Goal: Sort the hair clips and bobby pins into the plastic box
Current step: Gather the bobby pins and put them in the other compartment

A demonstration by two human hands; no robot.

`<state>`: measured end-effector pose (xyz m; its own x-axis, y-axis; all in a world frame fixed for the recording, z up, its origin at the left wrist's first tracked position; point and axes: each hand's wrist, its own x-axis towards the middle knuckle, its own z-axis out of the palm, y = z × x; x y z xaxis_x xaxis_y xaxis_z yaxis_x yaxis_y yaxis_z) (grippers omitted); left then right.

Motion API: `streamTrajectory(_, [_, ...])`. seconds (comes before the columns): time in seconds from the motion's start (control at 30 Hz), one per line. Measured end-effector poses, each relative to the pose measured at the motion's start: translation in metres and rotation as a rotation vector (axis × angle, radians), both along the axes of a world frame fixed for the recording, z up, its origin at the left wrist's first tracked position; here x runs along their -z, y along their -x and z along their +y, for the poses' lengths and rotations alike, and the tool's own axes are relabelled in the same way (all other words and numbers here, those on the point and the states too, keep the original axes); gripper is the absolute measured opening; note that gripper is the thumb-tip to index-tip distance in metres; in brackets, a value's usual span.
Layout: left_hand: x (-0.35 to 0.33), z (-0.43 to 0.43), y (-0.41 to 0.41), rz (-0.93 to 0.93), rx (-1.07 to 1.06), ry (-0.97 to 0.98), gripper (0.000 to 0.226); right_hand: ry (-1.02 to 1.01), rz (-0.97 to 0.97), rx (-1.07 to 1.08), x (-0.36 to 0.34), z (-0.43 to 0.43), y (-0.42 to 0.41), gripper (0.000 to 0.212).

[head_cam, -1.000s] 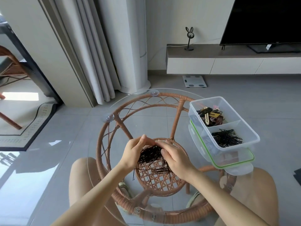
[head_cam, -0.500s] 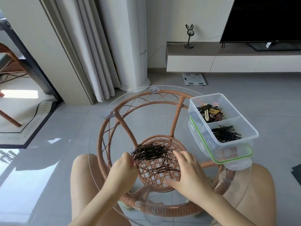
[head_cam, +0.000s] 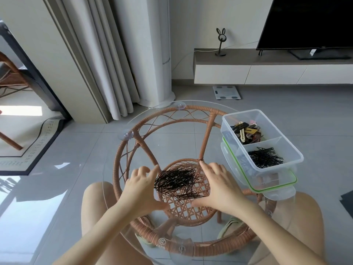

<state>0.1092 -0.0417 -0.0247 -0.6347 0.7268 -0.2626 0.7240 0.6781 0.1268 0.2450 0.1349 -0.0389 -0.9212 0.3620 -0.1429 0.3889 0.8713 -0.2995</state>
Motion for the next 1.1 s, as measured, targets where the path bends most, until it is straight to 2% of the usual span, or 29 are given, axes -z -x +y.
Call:
streamTrajectory(0.1, [0.005, 0.017, -0.002, -0.03, 0.07, -0.046, 0.104, -0.027, -0.005, -0.06, -0.001, 0.0, 0.018, 0.108])
streamTrajectory(0.27, [0.005, 0.032, 0.0, -0.053, 0.105, -0.139, 0.059, 0.062, 0.026, -0.127, -0.008, -0.005, 0.032, 0.061])
streamTrajectory(0.4, [0.003, 0.033, 0.003, -0.074, 0.15, -0.162, 0.034, 0.077, 0.101, -0.109, -0.007, -0.008, 0.032, 0.039])
streamTrajectory(0.6, [-0.005, 0.024, 0.005, -0.089, 0.12, -0.251, 0.024, 0.137, 0.225, -0.09, -0.008, -0.005, 0.026, 0.016])
streamTrajectory(0.87, [-0.028, 0.018, 0.011, -0.11, 0.004, -0.426, 0.017, 0.189, 0.298, -0.01, -0.032, 0.007, 0.019, 0.019])
streamTrajectory(1.1, [-0.043, 0.021, 0.015, -0.139, -0.076, -0.54, 0.015, 0.185, 0.402, 0.06, -0.075, 0.029, 0.003, 0.012])
